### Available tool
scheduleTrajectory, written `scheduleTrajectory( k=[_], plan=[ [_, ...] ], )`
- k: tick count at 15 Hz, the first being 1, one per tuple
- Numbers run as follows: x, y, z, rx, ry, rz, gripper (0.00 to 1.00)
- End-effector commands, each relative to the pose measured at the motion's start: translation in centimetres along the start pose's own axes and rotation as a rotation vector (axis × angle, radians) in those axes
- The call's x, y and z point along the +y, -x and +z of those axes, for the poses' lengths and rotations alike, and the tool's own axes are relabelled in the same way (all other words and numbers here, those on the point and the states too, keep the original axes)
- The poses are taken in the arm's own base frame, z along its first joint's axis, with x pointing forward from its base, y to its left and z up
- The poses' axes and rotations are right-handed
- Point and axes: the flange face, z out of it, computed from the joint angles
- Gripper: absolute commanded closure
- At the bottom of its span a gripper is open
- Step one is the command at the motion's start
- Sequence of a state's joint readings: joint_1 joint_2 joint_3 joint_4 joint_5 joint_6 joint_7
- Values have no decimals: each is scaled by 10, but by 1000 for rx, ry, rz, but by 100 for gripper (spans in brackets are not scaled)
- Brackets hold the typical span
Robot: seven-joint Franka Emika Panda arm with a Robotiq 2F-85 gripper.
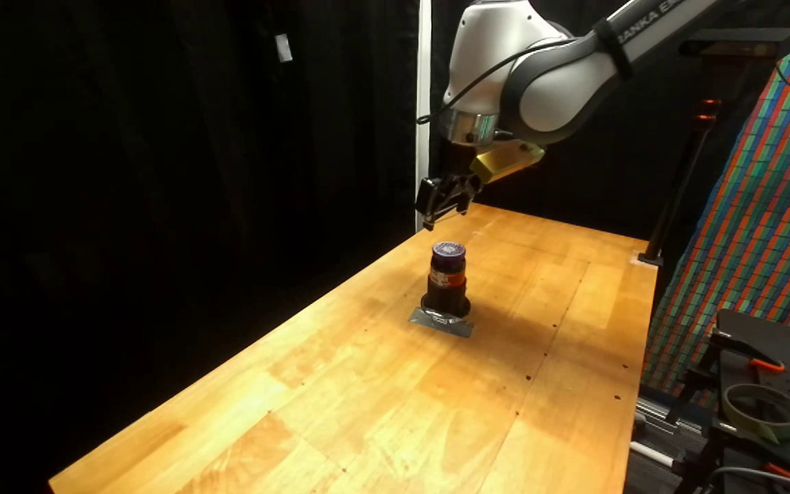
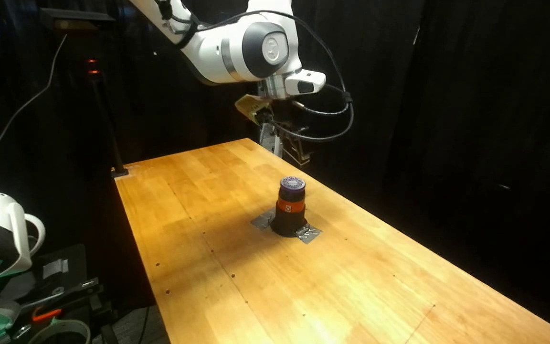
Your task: Place the elastic on the cup
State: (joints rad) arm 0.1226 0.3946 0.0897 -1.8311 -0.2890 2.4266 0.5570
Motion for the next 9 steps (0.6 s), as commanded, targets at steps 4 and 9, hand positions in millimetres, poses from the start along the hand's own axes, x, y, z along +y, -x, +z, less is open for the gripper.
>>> scheduleTrajectory(
  k=[4,9],
  plan=[
    [1,-28,49,-24,8,19,0],
    [12,-24,84,-102,-2,44,0]
  ],
)
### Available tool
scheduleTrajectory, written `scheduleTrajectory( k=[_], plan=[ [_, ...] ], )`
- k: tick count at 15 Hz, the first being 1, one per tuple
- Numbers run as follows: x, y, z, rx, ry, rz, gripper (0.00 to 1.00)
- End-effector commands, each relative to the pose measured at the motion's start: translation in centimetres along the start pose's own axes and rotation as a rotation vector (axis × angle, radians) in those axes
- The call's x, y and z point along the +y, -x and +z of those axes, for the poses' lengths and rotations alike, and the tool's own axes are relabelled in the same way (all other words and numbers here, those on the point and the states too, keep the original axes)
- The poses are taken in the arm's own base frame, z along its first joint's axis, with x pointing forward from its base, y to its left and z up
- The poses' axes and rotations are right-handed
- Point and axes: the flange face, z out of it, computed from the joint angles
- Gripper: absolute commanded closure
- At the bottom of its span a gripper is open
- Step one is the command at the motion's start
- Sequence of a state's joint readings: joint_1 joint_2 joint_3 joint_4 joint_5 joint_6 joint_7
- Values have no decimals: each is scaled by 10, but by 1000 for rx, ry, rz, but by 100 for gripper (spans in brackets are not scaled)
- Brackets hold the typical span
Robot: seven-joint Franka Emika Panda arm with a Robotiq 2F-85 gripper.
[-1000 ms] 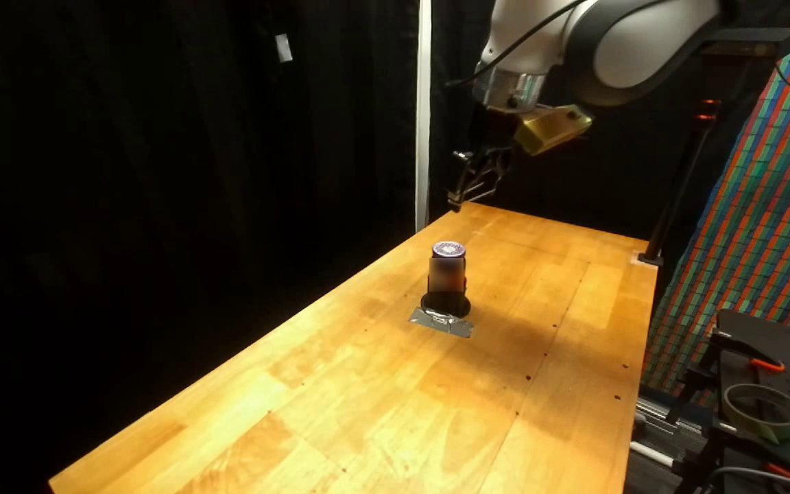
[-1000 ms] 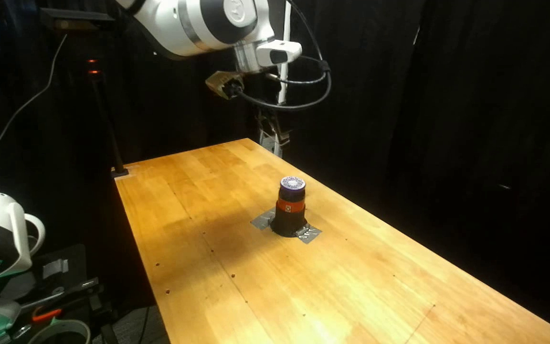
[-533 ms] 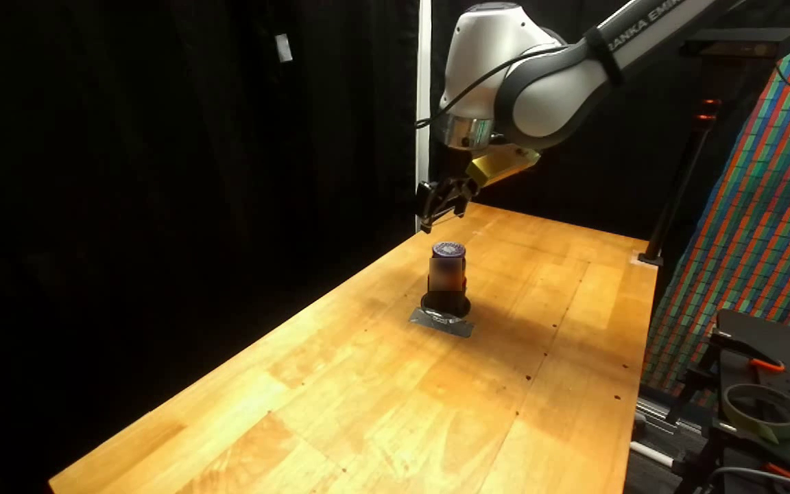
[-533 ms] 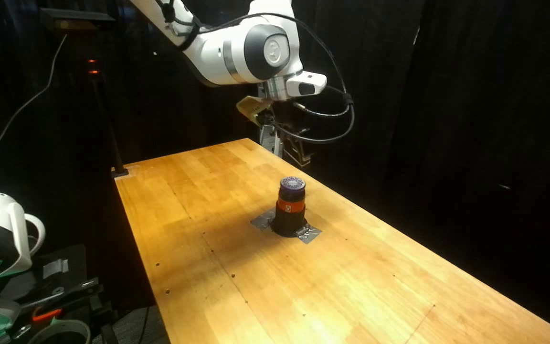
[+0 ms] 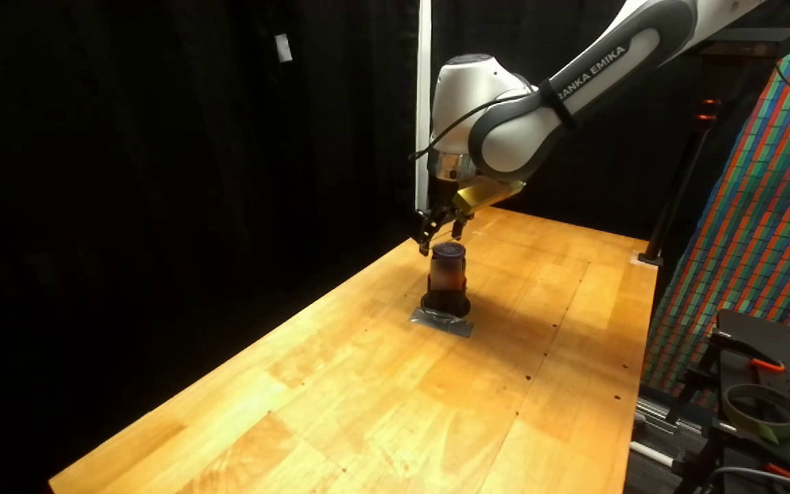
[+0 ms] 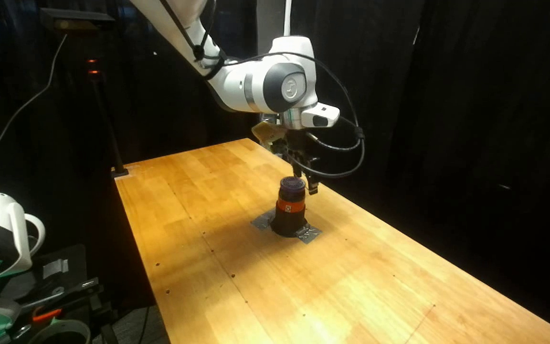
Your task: Place the elastic on the cup
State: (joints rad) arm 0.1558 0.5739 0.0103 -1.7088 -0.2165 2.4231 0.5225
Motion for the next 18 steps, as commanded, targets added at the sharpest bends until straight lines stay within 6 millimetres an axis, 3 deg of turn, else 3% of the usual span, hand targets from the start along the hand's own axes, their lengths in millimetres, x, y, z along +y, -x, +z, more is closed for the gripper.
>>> scheduleTrajectory(
  k=[1,5,13,18],
  plan=[
    [1,-6,15,-42,-22,0,0],
    [2,3,26,-104,-65,0,0],
    [23,19,-2,-153,-92,11,0],
    [29,38,-1,-198,-119,3,0]
  ],
)
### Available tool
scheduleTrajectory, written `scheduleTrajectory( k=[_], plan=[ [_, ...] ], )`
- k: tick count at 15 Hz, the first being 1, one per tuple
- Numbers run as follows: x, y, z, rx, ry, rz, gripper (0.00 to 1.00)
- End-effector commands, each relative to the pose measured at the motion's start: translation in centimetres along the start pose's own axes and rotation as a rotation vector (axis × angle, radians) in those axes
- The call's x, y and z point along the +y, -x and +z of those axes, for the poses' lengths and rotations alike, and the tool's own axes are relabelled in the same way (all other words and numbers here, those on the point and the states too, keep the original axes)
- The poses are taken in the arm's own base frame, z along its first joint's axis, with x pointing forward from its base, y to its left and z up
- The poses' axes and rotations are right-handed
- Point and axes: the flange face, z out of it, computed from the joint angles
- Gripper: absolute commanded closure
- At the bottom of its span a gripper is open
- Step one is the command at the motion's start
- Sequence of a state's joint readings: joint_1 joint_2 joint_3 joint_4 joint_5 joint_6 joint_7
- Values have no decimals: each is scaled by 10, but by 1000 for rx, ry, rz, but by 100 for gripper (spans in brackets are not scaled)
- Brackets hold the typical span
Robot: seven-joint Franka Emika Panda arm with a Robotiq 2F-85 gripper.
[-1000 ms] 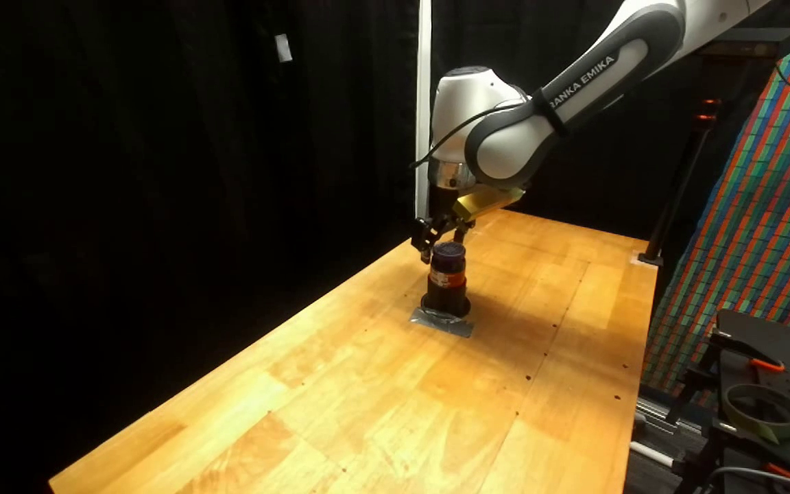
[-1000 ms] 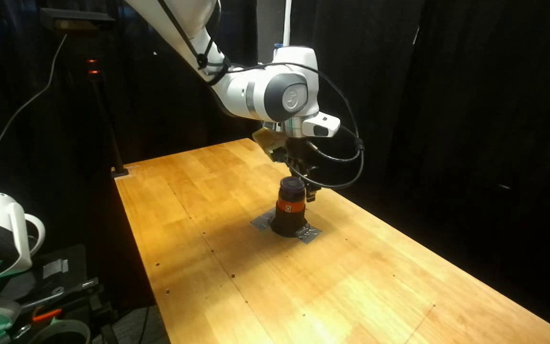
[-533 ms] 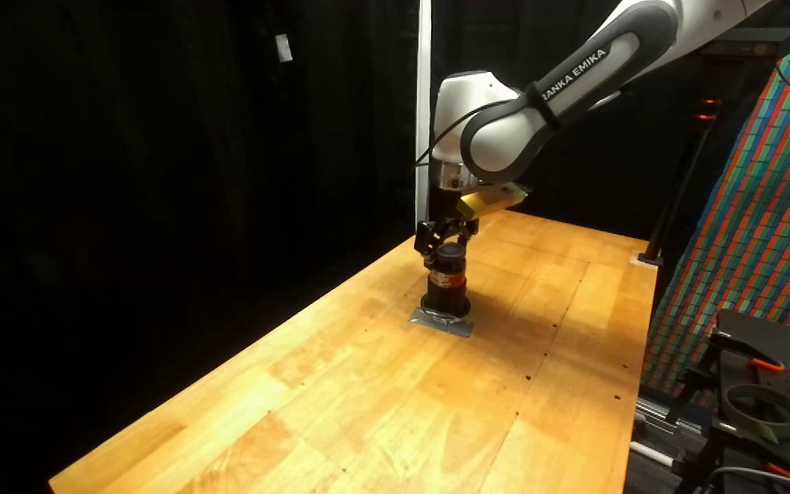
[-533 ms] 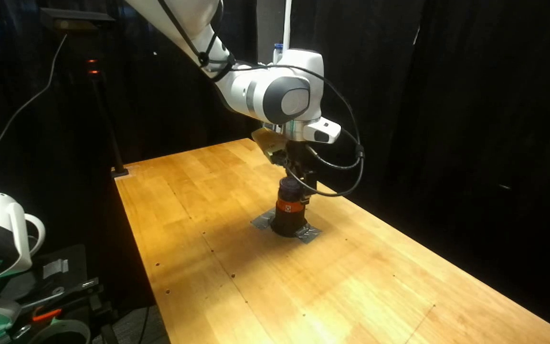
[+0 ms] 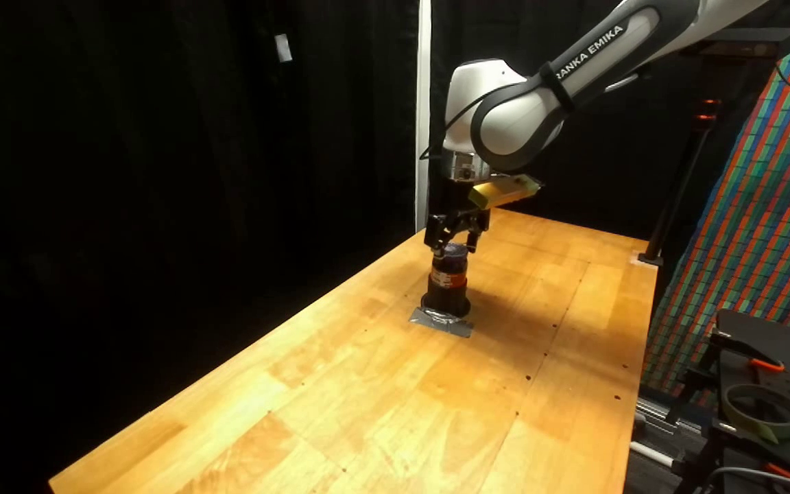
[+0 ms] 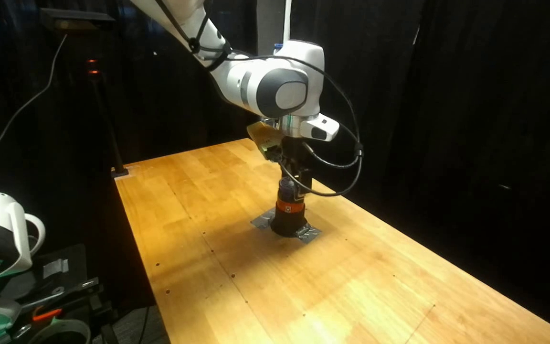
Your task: Place the elastic on the cup
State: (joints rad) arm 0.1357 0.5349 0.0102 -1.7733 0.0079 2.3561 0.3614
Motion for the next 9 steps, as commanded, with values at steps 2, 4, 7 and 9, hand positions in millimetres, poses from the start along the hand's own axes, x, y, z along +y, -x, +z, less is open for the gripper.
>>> scheduleTrajectory(
  k=[2,4,7,9],
  plan=[
    [11,29,-3,-64,-32,-23,0],
    [16,39,0,-70,-32,-24,0],
    [23,53,3,-75,-21,-26,0],
    [27,61,3,-20,-26,-14,25]
  ],
)
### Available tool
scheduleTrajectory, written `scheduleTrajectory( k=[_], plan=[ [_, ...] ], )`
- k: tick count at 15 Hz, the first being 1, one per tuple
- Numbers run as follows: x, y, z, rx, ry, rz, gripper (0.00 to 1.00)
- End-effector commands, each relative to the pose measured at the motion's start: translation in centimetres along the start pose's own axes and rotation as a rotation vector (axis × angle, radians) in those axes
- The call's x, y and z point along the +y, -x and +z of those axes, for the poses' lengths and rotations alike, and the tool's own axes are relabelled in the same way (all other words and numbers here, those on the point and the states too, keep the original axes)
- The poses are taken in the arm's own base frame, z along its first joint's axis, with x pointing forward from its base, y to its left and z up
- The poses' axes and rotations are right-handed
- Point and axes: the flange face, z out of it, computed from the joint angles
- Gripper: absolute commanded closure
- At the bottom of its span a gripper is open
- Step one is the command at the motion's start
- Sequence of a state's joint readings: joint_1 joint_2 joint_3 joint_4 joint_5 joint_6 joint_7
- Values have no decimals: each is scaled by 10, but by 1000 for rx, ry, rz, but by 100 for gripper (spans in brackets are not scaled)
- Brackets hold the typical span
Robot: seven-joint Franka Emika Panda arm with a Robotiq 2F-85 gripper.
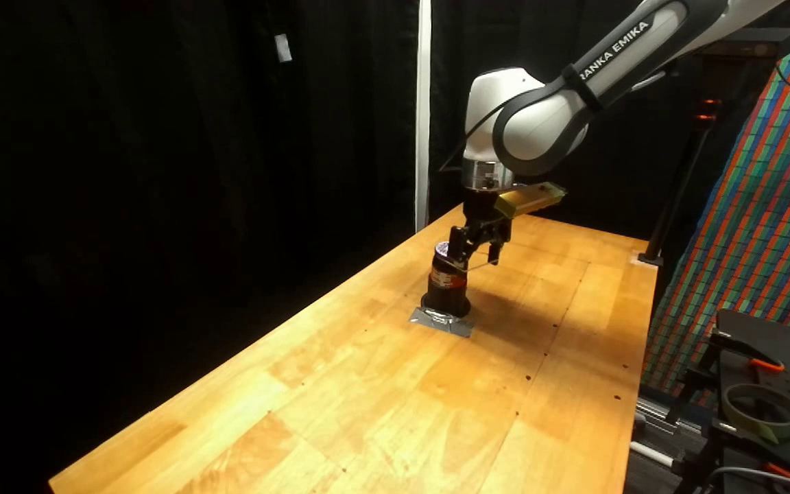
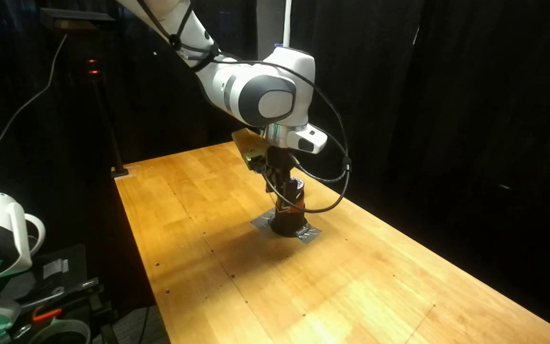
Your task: Place the elastic on the cup
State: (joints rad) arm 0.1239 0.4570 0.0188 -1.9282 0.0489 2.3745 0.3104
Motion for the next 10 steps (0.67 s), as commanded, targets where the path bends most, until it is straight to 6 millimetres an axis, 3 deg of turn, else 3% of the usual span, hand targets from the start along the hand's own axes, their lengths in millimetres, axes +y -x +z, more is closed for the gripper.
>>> scheduleTrajectory(
  k=[1,5,10],
  plan=[
    [10,27,-10,94,-25,3,26],
    [10,54,-21,342,-75,-30,58],
    [21,103,-7,489,-117,-94,93]
  ],
)
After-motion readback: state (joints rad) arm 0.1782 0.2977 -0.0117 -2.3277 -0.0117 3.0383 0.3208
